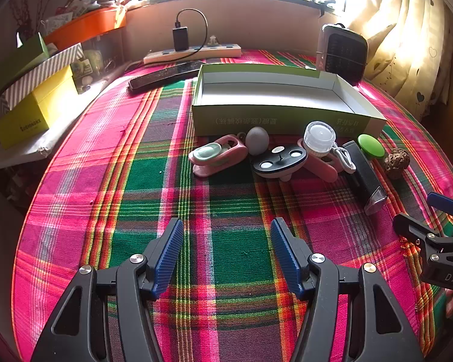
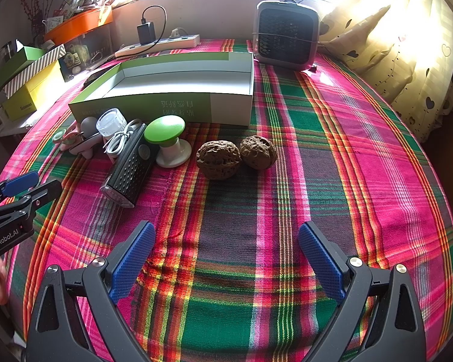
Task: Organize objects
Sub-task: 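Move left tool to the pink holder while right tool moves to a walnut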
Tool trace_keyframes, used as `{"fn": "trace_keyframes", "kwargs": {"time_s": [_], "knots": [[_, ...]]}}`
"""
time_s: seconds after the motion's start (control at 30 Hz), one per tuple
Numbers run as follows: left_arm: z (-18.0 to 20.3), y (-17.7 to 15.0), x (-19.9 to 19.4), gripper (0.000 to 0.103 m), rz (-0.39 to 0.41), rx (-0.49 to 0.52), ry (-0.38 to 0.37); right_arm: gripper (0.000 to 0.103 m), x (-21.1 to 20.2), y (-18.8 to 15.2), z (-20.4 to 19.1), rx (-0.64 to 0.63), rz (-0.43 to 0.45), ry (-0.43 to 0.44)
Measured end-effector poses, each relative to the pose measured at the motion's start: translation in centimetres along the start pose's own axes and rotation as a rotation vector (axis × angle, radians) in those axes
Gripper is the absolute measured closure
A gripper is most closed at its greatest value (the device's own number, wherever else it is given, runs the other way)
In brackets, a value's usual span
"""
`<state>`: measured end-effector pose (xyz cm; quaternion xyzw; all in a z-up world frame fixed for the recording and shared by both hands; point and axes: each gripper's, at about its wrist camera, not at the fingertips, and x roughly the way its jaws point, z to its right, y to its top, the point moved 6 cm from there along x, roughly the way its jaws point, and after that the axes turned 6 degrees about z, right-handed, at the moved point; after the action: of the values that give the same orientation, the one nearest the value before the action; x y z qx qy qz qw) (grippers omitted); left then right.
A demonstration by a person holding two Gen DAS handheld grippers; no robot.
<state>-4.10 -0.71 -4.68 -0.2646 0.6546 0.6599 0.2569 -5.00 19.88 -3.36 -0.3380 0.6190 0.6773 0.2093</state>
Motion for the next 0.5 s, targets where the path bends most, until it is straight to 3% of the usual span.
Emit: {"fn": "trace_keyframes", "kwargs": {"time_s": [0.5], "knots": [[-0.09, -0.06, -0.08, 0.043, 0.0, 0.006, -0.007, 0.007, -0.05, -0.01, 0.02, 0.001, 0.0, 0.003]]}}
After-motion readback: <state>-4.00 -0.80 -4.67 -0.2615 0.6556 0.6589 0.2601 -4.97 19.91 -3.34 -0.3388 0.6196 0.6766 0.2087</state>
